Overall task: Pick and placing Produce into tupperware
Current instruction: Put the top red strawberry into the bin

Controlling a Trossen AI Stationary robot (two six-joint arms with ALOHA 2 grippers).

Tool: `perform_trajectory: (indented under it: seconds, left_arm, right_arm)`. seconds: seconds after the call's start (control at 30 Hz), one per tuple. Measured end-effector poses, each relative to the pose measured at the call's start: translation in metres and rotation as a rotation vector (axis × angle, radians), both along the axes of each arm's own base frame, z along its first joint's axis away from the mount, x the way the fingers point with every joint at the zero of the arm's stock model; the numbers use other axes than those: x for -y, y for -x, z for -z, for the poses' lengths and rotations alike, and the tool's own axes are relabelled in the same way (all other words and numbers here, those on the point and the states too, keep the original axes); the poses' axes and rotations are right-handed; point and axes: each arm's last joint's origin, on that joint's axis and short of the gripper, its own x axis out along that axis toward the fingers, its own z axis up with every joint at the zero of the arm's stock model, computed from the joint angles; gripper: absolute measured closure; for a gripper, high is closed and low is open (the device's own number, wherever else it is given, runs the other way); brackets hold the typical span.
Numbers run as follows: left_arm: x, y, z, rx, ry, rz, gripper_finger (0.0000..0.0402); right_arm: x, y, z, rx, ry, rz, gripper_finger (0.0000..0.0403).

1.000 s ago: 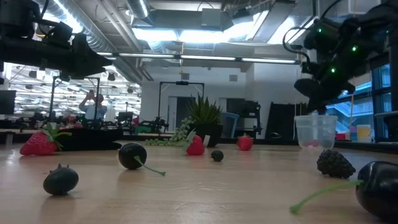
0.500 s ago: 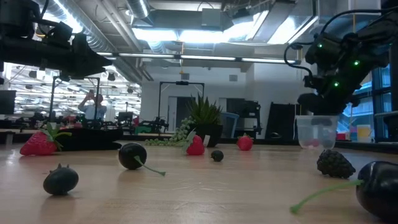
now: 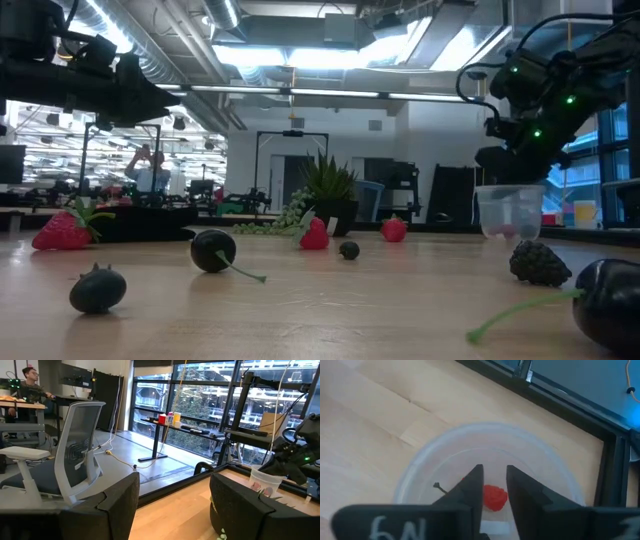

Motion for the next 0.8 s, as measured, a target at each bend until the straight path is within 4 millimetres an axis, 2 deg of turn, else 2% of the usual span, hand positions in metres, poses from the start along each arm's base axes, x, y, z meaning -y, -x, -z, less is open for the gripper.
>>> perform_trajectory:
  seconds: [0.27,0.4,0.53,0.67,0.8]
  left_arm:
    - [0.0,0.0,0.0,0.0,0.0,0.0,0.0166]
    - [0.0,0.0,0.0,0.0,0.0,0.0,0.0166]
    - [0.0,0.0,0.0,0.0,0.0,0.0,0.0166]
    - [0.0,0.0,0.0,0.0,0.0,0.0,0.0166]
    - [0.0,0.0,0.0,0.0,0.0,0.0,0.0166]
  right_arm:
    - [0.006,-0.01,-0.024,0.038,0.045,-0.024,0.0231]
    - [0.008,-0.018,-0.04,0.112,0.028,-0.115,0.0204]
    - [0.005,-0.028,-0.049,0.224,-0.042,-0.296,0.0191]
    - [-0.008,-0.039,-0.052,0.31,-0.089,-0.537,0.0191]
    - [-0.027,-0.048,-0.047,0.281,-0.069,-0.706,0.0196]
